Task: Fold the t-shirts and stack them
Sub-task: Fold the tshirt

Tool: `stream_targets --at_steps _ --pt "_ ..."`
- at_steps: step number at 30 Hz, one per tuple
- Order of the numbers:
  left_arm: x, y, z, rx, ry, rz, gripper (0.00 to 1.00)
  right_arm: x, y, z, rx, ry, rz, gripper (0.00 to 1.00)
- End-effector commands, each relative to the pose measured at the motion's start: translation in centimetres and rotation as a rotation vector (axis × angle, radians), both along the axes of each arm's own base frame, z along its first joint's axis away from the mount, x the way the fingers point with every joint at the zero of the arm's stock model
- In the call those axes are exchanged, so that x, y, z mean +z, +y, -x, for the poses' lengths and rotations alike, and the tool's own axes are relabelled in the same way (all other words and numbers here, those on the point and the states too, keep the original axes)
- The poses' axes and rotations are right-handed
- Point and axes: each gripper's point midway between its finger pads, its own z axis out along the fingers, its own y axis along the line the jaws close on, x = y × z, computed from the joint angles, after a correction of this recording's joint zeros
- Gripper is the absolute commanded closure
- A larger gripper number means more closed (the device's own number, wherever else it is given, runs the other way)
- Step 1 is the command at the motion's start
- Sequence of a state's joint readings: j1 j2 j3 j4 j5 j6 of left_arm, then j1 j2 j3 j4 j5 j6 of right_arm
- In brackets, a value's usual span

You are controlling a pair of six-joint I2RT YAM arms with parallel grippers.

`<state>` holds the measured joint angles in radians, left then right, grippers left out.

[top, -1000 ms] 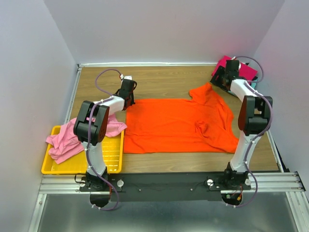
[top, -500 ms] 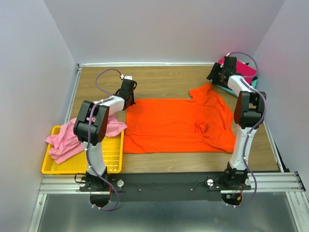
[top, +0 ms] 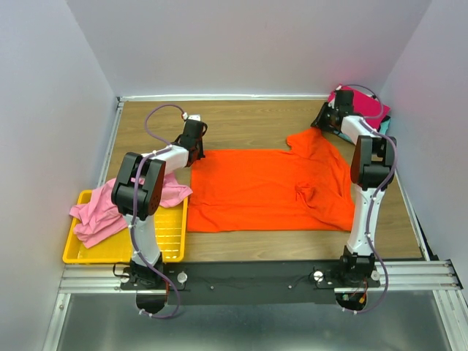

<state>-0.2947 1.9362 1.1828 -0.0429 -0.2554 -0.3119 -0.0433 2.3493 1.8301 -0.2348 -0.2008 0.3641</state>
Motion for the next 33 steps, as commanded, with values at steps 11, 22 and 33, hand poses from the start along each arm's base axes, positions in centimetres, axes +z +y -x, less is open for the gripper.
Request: stream_targets --at_steps 11,22,33 --pt "0.1 -0.5 -0.7 -0.018 -0.012 0.021 1.00 3.4 -0.7 0.7 0.012 -0.034 0.033 0.99" --pt "3.3 -2.6 -4.2 -0.055 -0.094 0.055 1.00 5.4 -5.7 0.7 -0.069 -0.069 0.045 0.99" --pt "5.4 -3.2 -8.6 -0.059 -0.140 0.015 1.00 8.4 -8.0 0.9 -0.099 -0.120 0.031 0.99"
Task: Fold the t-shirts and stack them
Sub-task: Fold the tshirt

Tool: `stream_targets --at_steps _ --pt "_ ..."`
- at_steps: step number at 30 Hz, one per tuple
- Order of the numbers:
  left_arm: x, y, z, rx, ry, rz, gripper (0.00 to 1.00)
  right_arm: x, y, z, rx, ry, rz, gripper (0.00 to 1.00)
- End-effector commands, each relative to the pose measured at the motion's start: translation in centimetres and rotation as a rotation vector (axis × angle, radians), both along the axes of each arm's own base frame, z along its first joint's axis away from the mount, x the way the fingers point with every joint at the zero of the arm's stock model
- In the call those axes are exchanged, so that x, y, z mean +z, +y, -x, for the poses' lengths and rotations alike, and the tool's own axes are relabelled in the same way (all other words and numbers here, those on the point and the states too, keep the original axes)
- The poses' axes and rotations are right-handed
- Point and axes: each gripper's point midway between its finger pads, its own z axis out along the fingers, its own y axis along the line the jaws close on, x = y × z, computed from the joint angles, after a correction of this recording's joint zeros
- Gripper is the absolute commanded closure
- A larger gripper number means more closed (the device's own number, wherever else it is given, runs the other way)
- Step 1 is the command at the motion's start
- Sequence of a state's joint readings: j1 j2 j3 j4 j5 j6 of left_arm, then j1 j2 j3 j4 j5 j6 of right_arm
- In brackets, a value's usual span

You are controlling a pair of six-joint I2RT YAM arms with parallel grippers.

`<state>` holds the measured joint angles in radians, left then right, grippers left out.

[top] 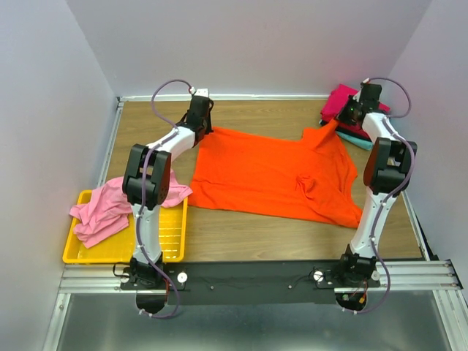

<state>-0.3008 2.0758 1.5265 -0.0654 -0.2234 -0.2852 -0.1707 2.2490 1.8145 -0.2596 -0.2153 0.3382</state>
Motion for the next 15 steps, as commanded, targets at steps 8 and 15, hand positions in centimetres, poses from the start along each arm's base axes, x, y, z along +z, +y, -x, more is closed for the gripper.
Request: stream_targets --at_steps 8,15 --pt "-0.9 0.7 0.0 0.014 0.026 -0.061 1.00 5.9 1.1 5.1 0.018 -0.056 -0.023 0.99" --pt "0.6 1.3 0.9 0.045 -0.009 -0.062 1.00 7.4 3.0 10.5 0.046 -0.093 -0.059 0.99"
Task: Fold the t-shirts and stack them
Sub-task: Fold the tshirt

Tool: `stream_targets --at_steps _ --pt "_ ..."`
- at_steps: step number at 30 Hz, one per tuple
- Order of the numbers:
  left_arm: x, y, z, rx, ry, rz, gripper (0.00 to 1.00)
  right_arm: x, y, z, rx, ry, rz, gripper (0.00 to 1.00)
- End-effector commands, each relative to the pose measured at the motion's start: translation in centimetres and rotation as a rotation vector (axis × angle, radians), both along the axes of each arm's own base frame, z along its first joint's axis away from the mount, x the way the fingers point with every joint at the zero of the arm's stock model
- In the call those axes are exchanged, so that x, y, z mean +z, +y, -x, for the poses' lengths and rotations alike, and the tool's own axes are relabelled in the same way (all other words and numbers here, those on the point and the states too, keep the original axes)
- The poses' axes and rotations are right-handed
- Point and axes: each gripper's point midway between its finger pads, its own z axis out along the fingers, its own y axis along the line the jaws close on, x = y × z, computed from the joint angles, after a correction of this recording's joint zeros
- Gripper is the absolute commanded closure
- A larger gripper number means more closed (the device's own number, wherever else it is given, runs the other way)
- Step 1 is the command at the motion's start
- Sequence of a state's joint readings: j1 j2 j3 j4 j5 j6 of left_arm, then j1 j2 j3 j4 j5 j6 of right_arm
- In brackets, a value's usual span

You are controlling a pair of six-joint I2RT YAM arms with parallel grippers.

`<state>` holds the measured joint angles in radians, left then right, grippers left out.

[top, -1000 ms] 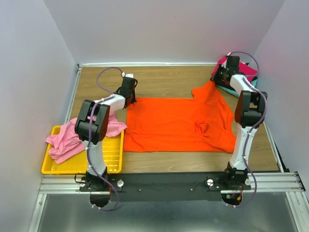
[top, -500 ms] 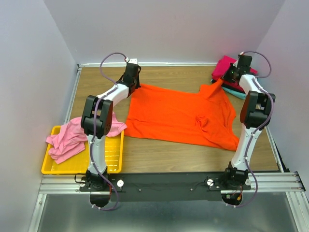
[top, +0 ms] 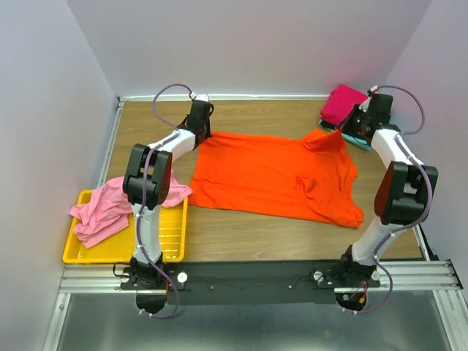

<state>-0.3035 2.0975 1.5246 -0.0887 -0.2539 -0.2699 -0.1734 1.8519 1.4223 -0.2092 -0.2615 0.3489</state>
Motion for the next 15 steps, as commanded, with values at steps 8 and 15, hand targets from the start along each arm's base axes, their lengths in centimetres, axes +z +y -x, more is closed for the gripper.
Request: stream_targets --at_steps 8,15 --pt "1.9 0.8 2.7 0.046 -0.045 -0.016 1.00 2.1 2.2 8.2 0.004 -0.044 -0.026 1.00" --pt "2.8 0.7 5.6 0.080 -0.073 -0.025 1.00 1.8 2.4 12.5 -0.030 -0.051 0.001 0.99"
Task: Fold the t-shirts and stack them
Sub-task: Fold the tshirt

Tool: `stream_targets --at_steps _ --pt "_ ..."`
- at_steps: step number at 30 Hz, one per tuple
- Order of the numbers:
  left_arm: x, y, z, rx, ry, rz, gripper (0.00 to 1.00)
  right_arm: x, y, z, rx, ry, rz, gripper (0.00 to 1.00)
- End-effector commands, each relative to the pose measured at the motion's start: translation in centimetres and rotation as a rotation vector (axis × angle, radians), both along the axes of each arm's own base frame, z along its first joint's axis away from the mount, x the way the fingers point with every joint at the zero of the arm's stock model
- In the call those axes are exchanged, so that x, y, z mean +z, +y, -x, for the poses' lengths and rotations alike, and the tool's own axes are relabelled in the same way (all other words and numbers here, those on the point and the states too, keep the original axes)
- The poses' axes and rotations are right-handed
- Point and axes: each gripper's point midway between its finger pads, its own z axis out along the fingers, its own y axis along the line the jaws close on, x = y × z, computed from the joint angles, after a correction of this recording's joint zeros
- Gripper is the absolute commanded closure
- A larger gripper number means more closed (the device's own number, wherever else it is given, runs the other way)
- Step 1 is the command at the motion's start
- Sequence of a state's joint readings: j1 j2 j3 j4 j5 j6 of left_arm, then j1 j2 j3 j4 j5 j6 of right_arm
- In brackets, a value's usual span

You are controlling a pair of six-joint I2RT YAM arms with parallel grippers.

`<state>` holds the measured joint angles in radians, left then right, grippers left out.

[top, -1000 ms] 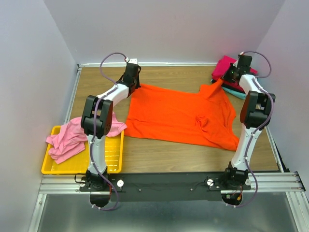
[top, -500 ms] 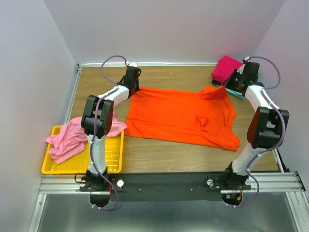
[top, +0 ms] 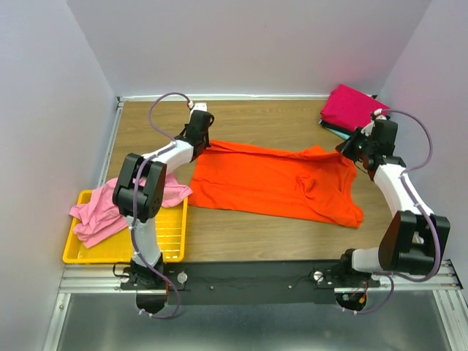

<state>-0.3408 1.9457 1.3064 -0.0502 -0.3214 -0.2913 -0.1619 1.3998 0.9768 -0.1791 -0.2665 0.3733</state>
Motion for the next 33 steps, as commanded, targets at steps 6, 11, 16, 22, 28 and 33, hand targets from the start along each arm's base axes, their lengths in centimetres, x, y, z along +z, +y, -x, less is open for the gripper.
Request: stream_targets --at_steps 6,11,16,22,28,33 --pt "2.9 -0.1 3.2 0.068 -0.107 0.014 1.00 1.0 -0.3 4.2 -0.064 -0.039 0.037 1.00" --pt "3.1 -0.2 5.3 0.085 -0.124 0.019 1.00 1.7 -0.9 6.1 -0.101 -0.046 0.071 0.99" --pt "3.5 0.2 7.0 0.109 -0.140 0.033 1.00 1.4 -0.7 7.5 -0.102 -0.041 0.067 0.99" --pt "4.2 1.1 9.5 0.154 -0.169 0.057 1.00 0.9 -0.6 8.5 -0.120 -0.039 0.060 0.99" --pt "3.9 1.2 11.8 0.151 -0.164 0.080 1.00 0.5 -1.0 9.2 -0.154 -0.033 0.060 0.99" --pt "3.5 1.9 14.3 0.164 -0.161 0.106 0.62 0.0 -2.1 10.5 -0.235 -0.041 0.081 0.99"
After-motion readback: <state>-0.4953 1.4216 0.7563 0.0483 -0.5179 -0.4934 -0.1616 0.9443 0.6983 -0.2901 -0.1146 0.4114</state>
